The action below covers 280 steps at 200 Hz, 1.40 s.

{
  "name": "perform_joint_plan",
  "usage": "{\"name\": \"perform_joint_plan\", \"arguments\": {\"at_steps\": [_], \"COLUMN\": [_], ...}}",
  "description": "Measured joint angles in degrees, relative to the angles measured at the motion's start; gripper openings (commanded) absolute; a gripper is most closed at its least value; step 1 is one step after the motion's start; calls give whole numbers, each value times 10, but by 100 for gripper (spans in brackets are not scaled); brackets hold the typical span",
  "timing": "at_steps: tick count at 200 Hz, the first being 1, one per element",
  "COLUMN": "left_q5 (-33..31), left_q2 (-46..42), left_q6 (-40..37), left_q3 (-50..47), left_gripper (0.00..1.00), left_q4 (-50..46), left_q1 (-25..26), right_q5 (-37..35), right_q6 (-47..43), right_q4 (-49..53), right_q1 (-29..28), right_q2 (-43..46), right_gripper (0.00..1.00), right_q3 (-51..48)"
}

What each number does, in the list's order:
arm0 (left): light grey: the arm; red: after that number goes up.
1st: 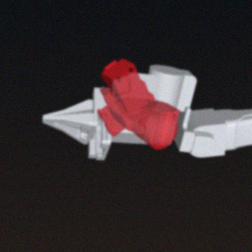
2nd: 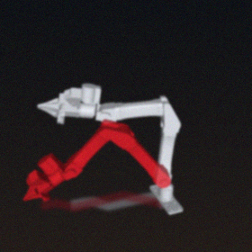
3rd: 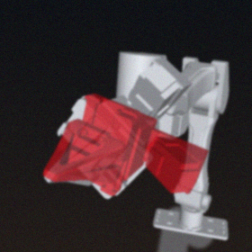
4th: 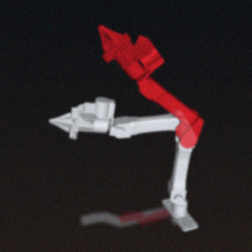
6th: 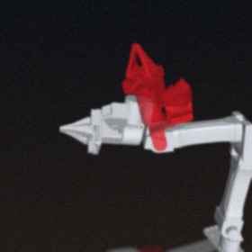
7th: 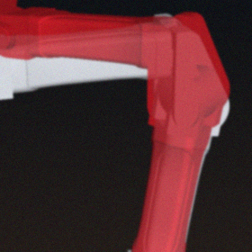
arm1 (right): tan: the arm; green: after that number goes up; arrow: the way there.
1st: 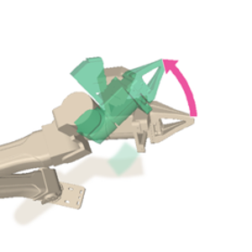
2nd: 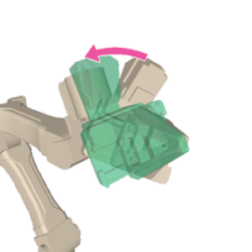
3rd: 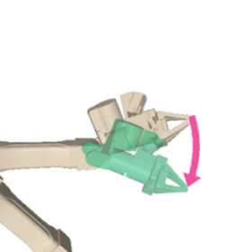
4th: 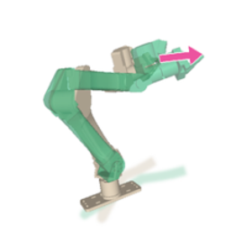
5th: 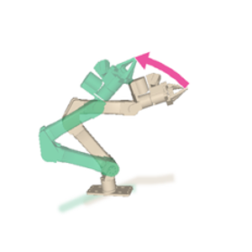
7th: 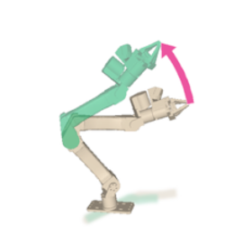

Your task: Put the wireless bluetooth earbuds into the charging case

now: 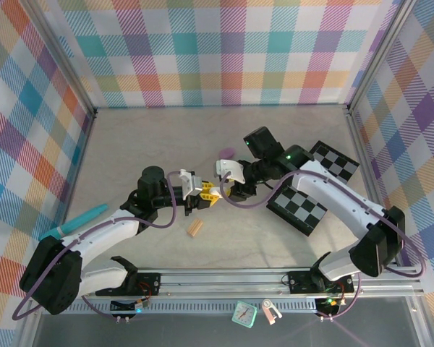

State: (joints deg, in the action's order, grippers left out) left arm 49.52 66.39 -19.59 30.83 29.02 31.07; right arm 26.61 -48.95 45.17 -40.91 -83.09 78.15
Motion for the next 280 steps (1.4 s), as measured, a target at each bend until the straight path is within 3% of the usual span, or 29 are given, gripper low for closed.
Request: {"name": "perform_joint_plan", "arguments": {"at_steps": [43, 63, 77, 86, 122, 146, 176, 190, 207, 280], "left_q5": [-9, -12, -16, -21, -50, -96, -155, -180, -202, -264], "left_q2": [0, 0, 0, 0, -9, -38, -80, -93, -99, -99], "left_q6": [5, 6, 10, 14, 38, 58, 78, 79, 77, 51], "left_q3": [0, 0, -1, -5, -21, -57, -108, -123, -128, -135], "left_gripper": [0, 0, 9, 20, 41, 50, 72, 90, 97, 100], "left_q4": [-1, 0, 4, 12, 40, 58, 55, 48, 33, -16], "left_q1": [0, 0, 0, 0, 0, 0, 2, 3, 4, 14], "right_q5": [9, 11, 11, 10, 8, 23, 26, 22, 10, 1], "right_q6": [-1, 0, 0, 0, 32, 90, 170, 215, 273, 480], "right_q4": [4, 4, 3, 0, -44, -104, -186, -222, -258, -353], "right_q1": [0, 0, 0, 0, 8, 27, 50, 61, 70, 77], "right_q2": [-10, -10, -10, -10, -2, 7, 9, 7, -9, -188], "right_gripper": [22, 21, 21, 21, 21, 21, 21, 21, 22, 20], "right_q3": [1, 1, 1, 1, -22, -64, -122, -143, -148, -144]}}
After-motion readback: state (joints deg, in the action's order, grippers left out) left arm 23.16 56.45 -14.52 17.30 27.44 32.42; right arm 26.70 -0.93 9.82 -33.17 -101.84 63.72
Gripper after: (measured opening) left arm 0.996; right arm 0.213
